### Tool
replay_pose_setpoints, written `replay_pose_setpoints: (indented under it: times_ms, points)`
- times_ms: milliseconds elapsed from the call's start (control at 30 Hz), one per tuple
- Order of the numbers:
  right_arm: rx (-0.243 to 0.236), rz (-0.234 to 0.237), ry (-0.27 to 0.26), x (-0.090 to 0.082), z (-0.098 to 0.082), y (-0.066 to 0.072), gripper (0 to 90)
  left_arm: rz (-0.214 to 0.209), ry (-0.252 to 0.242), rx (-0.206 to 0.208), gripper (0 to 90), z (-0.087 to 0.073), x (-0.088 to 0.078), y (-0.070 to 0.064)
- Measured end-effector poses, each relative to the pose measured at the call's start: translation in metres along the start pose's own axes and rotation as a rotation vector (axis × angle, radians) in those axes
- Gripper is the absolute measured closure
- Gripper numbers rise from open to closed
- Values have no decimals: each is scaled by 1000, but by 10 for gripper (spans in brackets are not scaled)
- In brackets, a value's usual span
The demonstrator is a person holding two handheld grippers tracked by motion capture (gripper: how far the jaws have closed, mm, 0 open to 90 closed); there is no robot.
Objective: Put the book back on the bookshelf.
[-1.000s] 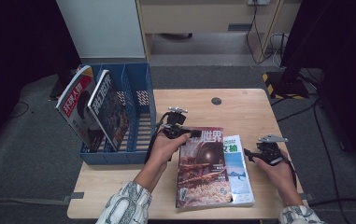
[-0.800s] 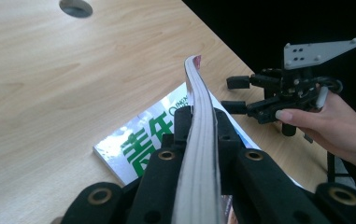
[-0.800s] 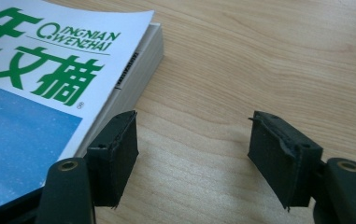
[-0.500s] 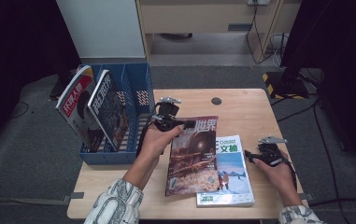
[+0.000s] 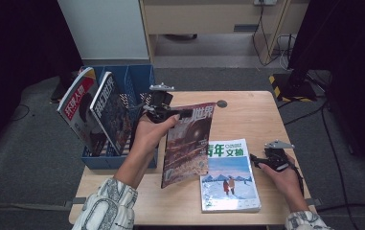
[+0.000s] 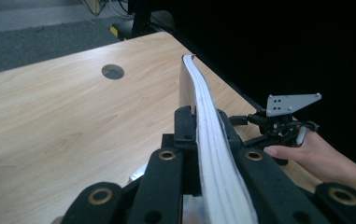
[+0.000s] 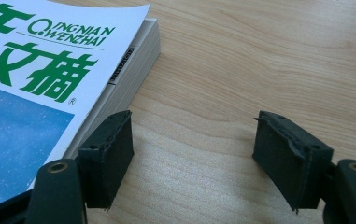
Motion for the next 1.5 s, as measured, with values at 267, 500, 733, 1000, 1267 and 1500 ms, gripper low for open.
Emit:
replay_pose_setpoints:
  times_ms: [267, 500, 733, 1000, 1267, 1500]
  points:
    - [0, 1, -2, 0, 0, 0, 280, 28, -26, 17, 838, 16, -18, 0]
    - [5, -1, -2, 0, 0, 1, 281, 31, -51, -1, 838, 24, -27, 2]
    - [2, -1, 0, 0, 0, 0, 280, 44, -56, -7, 838, 27, -31, 5]
    - [5, -3, -3, 0, 0, 1, 281, 68, -68, -14, 838, 29, -43, 10]
    - [7, -4, -2, 0, 0, 1, 280, 90, -84, -16, 838, 31, -60, 16]
    - [7, -6, -3, 0, 0, 1, 278, 104, -99, -23, 838, 32, -77, 25]
Point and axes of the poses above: each handheld gripper's, and its own axes: x roughly forward along the jaws, z roughly out of its top, y roughly to its left, the point moved 10 cm from there along x, roughly forward along the jaws, and after that the axes turned 1 degree about y, right-handed, at the moved point
